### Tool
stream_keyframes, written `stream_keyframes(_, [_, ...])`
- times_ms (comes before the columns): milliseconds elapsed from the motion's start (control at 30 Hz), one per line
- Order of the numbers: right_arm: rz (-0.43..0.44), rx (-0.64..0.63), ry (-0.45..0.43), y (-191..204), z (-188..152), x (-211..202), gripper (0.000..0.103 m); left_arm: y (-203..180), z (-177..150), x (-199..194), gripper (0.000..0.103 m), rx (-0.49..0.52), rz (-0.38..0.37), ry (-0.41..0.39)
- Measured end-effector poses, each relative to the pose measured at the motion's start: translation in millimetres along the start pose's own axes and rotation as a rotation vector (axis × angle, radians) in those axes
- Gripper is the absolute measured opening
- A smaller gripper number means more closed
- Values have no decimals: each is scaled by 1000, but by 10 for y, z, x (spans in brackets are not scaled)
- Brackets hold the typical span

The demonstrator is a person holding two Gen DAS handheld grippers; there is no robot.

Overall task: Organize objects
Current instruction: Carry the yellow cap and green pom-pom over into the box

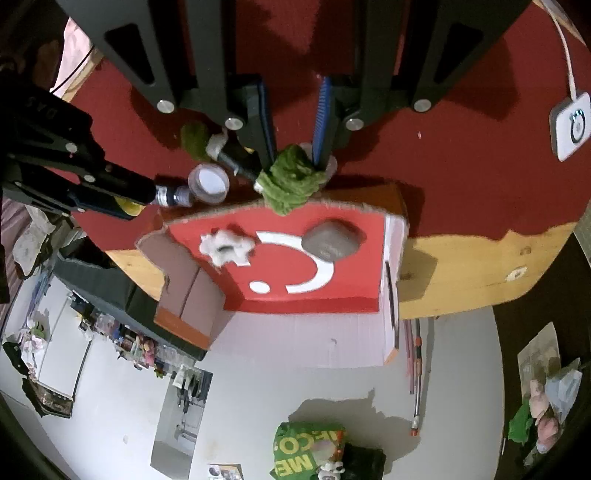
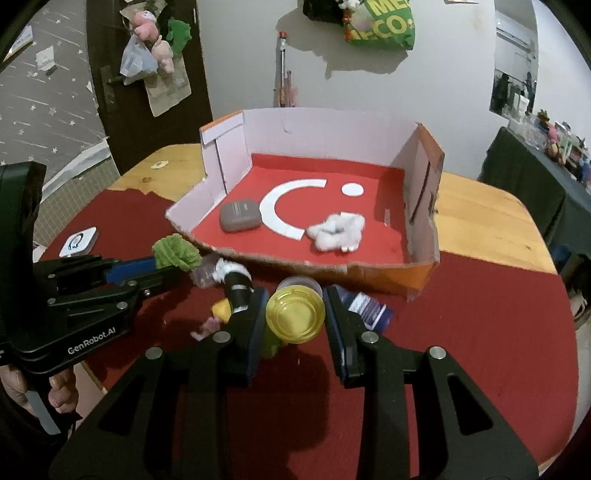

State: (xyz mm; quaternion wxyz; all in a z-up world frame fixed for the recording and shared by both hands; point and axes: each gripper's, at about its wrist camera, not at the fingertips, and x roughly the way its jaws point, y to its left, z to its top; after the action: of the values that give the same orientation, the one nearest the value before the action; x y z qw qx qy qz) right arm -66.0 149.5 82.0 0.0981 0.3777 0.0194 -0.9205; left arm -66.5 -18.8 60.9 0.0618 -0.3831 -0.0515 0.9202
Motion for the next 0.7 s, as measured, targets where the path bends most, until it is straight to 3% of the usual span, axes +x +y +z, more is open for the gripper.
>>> stream_keyframes(333, [24, -6, 18, -115, 337, 168, 29, 22, 299, 181, 21, 17, 9, 28])
stream_keyframes(700, [105, -10, 165, -218, 566, 667, 29, 70, 438, 558, 21, 36, -7, 147])
